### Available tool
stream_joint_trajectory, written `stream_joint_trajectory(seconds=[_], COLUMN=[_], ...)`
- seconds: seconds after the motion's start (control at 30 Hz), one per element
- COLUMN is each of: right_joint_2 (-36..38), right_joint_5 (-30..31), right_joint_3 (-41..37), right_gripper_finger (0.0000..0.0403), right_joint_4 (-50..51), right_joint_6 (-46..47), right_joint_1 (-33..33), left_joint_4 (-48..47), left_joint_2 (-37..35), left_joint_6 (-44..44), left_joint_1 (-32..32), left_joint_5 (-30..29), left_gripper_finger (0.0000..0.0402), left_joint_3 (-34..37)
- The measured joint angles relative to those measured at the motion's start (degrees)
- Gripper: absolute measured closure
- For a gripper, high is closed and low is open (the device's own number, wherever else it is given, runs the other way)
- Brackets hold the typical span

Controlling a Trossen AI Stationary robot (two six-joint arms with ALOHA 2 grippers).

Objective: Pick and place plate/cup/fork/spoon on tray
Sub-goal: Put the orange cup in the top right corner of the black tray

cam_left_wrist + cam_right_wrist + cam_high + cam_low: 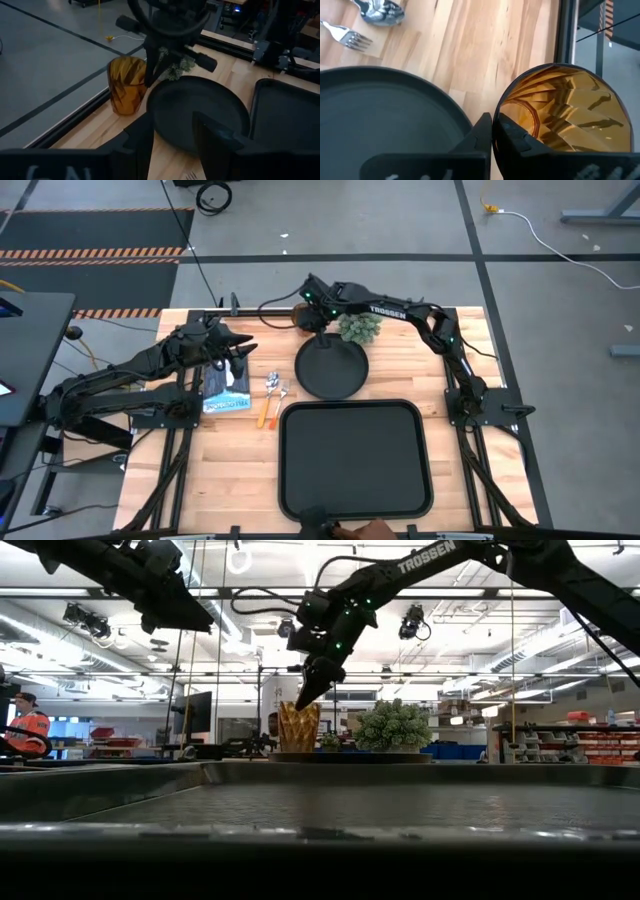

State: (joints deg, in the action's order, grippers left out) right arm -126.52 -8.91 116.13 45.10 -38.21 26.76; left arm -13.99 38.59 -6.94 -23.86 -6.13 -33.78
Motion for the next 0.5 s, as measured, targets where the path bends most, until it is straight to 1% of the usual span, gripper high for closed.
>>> stream_joint_trajectory(seconds=[0.2,0.5], right_joint_2=[0.1,0.1], right_joint_5=[-0.1,-0.2], right_joint_3=[5.0,10.1], right_gripper_finger=[0.0387,0.0387], right_joint_4=[7.0,17.0], right_joint_6=[2.1,4.8], right_joint_1=[-0.8,-5.2], left_joint_4=[-1.6,-1.8], left_joint_2=[0.0,0.0], left_joint_6=[0.0,0.0], left_joint_1=[0.0,0.0], left_joint_5=[0.0,0.0], left_gripper_finger=[0.026,0.026], left_joint_3=[0.0,0.1])
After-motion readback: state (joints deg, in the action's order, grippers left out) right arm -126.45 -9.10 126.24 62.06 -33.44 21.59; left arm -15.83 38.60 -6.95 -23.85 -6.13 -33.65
